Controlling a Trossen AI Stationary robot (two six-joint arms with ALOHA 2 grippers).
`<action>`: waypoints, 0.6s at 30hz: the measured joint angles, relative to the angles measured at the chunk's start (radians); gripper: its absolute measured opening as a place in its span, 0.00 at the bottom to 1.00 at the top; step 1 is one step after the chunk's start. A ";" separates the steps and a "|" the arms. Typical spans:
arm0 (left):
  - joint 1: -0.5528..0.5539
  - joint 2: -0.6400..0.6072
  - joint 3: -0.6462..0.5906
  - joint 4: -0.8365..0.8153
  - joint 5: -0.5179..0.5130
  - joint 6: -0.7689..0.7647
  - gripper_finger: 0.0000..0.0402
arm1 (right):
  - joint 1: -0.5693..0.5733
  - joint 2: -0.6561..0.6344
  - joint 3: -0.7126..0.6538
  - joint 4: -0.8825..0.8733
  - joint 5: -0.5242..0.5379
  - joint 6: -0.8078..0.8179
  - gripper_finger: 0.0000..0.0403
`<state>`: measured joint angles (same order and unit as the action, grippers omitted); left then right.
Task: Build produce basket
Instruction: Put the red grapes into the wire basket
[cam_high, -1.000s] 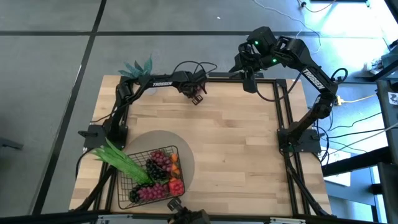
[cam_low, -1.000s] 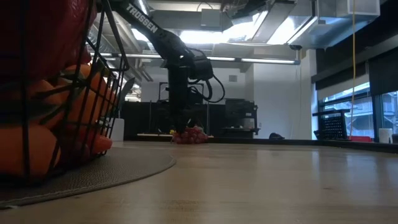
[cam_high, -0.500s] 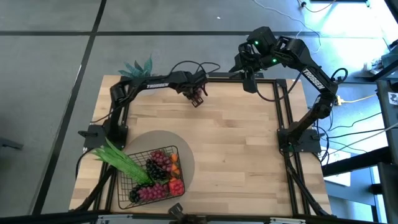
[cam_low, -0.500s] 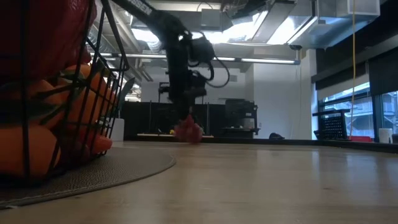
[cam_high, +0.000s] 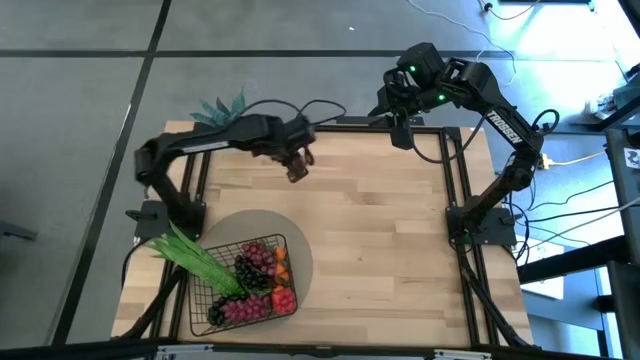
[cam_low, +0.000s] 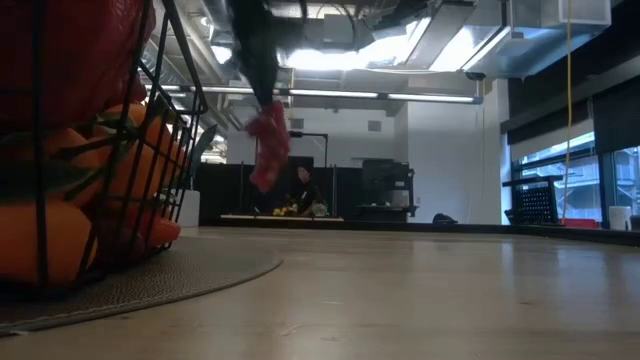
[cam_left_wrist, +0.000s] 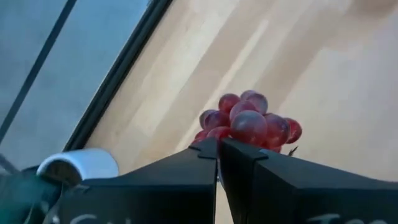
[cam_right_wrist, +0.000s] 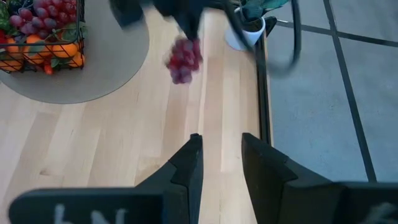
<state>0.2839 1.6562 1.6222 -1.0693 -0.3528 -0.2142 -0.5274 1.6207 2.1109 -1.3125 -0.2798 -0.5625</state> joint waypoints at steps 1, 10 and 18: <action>-0.017 -0.030 0.000 -0.016 -0.001 -0.017 0.00 | 0.000 0.000 0.000 0.000 0.000 0.000 0.24; -0.219 -0.262 0.000 -0.150 0.105 -0.111 0.00 | 0.000 0.000 0.000 0.001 -0.001 0.000 0.24; -0.456 -0.375 0.001 -0.173 0.258 -0.183 0.00 | 0.000 0.000 0.000 0.002 -0.010 0.004 0.24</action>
<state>-0.1720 1.2813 1.6234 -1.2421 -0.0946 -0.3976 -0.5270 1.6207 2.1109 -1.3109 -0.2897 -0.5587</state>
